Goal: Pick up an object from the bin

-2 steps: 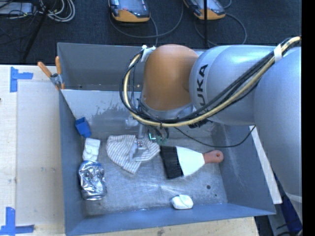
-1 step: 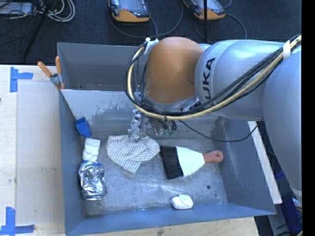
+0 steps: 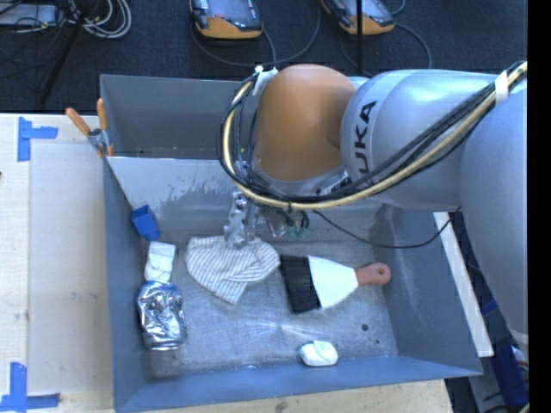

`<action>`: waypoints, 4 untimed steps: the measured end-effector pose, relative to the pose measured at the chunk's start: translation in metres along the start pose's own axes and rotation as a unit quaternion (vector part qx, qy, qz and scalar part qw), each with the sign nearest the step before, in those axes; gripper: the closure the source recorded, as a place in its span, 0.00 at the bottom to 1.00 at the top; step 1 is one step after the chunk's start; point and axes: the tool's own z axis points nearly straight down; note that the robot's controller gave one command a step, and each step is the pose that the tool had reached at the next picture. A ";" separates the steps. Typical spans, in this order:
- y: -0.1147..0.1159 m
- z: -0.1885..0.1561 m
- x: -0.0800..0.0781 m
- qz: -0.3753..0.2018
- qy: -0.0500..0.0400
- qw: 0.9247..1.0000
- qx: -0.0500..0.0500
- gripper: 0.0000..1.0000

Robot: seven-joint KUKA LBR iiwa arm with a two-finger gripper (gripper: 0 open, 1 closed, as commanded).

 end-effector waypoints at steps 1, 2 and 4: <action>0.003 -0.032 -0.003 -0.035 0.003 0.999 0.000 1.00; 0.014 -0.093 -0.009 -0.042 0.001 0.999 0.000 1.00; 0.016 0.093 0.005 -0.020 0.001 1.000 -0.001 1.00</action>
Offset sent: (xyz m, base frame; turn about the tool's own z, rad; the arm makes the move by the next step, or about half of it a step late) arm 0.0109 0.0424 0.2022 -0.0623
